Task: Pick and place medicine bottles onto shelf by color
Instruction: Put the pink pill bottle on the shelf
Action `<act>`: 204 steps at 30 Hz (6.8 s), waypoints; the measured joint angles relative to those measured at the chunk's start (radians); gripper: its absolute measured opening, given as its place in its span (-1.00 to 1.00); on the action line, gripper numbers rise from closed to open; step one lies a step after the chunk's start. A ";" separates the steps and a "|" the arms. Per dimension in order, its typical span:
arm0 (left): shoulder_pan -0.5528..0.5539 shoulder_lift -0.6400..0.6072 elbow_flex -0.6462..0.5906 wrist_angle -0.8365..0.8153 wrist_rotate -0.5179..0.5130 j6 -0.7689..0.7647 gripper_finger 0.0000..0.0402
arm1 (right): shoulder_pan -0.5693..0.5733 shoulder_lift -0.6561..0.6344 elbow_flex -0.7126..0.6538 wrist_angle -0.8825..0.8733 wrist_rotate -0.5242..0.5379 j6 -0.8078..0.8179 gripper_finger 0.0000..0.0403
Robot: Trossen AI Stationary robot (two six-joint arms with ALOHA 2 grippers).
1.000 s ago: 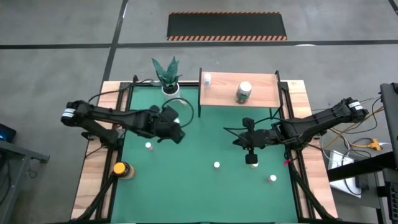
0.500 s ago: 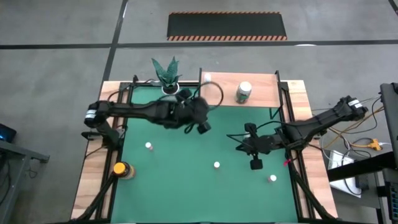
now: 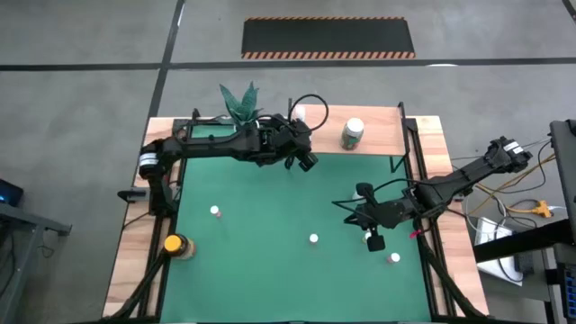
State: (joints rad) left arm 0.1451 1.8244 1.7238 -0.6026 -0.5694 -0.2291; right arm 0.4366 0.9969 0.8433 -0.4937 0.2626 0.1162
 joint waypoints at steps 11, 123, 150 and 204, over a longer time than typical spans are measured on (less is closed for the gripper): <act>0.030 0.016 -0.006 0.043 0.018 0.096 -0.19 | 0.000 0.000 0.000 0.000 0.000 0.002 -0.96; 0.087 -0.222 -0.570 0.681 0.151 0.341 -1.00 | -0.991 0.718 0.945 -0.437 -0.550 -0.631 -0.96; 0.092 -0.223 -0.569 0.644 0.187 0.349 -1.00 | -0.938 0.707 0.943 -0.519 -0.531 -0.586 -0.96; 0.002 -0.273 -0.571 0.479 0.187 0.361 -1.00 | -0.887 0.580 0.838 -0.275 -0.293 -0.446 -0.96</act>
State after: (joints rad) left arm 0.1475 1.5518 1.1529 -0.1234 -0.3824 0.1322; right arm -0.4506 1.5768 1.6818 -0.7689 -0.0307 -0.3301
